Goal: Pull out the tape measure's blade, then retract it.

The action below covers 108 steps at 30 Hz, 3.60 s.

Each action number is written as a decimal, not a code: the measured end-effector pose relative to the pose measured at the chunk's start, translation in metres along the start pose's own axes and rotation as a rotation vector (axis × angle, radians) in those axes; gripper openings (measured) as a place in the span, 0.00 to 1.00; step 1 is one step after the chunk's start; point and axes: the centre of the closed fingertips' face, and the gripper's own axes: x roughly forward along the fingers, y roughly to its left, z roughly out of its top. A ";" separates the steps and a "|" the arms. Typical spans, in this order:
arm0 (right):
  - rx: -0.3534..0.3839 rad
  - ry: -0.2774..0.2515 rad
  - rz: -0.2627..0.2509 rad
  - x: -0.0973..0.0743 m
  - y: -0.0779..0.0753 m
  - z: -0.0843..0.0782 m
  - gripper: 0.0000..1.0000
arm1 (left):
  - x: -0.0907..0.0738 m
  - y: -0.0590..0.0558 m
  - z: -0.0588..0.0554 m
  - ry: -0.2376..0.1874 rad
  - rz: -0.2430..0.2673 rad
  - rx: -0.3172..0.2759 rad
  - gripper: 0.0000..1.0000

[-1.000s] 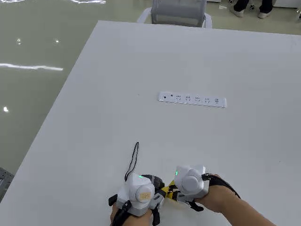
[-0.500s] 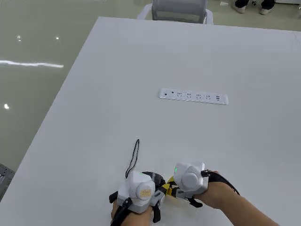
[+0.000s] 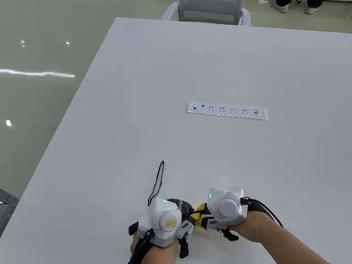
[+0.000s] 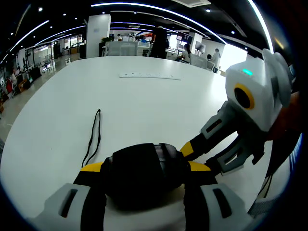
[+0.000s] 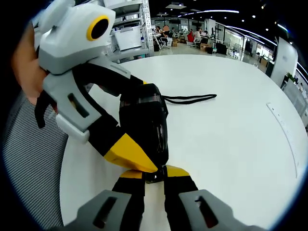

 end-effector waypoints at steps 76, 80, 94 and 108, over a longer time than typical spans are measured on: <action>-0.058 0.020 -0.010 -0.002 0.002 -0.003 0.14 | 0.000 -0.001 0.000 0.000 -0.024 0.005 0.63; -0.058 0.029 -0.020 -0.002 0.002 -0.002 0.15 | 0.001 0.000 0.000 -0.001 -0.029 0.003 0.63; 0.004 0.026 -0.089 -0.010 0.004 -0.011 0.30 | -0.001 -0.001 0.000 -0.015 -0.045 0.031 0.65; 0.076 -0.027 -0.167 -0.031 0.002 -0.010 0.43 | -0.008 0.001 0.008 -0.047 -0.076 0.086 0.77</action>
